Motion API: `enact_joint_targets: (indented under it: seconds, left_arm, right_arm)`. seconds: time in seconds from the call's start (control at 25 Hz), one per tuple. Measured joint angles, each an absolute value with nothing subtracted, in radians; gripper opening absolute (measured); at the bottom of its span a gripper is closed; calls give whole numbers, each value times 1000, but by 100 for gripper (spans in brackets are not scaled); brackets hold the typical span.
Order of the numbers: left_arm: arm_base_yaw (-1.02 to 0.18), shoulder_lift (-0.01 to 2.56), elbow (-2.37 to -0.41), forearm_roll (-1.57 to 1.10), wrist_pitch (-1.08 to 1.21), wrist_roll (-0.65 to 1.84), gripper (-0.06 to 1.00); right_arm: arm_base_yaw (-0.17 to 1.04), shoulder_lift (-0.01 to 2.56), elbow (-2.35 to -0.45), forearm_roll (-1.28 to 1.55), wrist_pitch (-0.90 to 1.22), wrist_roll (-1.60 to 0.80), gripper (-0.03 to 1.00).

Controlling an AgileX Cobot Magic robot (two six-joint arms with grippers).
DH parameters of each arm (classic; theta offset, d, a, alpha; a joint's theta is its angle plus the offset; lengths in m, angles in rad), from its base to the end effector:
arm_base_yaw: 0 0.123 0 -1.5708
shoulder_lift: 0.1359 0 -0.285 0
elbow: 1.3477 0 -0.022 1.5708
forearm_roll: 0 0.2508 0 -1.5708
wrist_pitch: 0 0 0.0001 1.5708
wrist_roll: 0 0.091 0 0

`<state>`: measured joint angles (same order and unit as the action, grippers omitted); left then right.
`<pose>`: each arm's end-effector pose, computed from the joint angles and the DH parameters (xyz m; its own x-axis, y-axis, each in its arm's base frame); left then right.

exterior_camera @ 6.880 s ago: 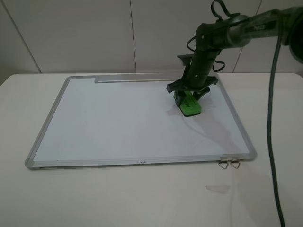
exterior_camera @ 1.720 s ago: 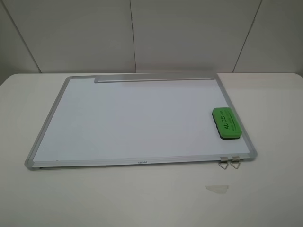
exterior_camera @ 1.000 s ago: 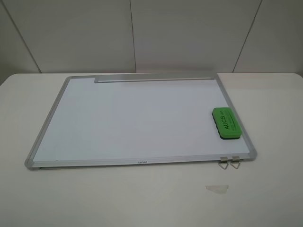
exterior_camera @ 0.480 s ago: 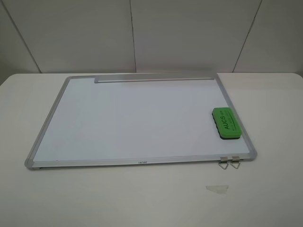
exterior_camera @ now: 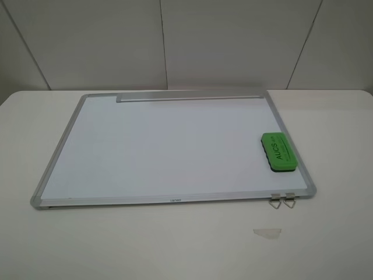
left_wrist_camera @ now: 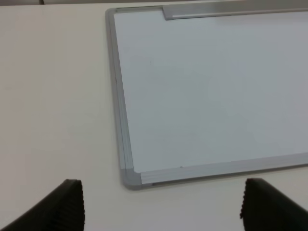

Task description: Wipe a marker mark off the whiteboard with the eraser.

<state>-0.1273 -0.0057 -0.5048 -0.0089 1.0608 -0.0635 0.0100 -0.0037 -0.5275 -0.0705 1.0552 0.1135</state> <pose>-0.0063 0.0001 0.2786 -0.4512 -0.0106 -0.8924 0.1035 0.9926 -0.0641 -0.0086 -0.0057 0.2855 -0.4172 0.0743 -0.9058 0.0786 0.9959 0.0455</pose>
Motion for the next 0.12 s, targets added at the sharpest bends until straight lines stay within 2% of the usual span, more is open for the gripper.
enact_joint_targets:
  seconds: [0.12]
  left_arm:
    - [-127,-6,-505,-9,1061,-63,68]
  right_arm:
    - [10,-4,-527,-71,1055,113,83]
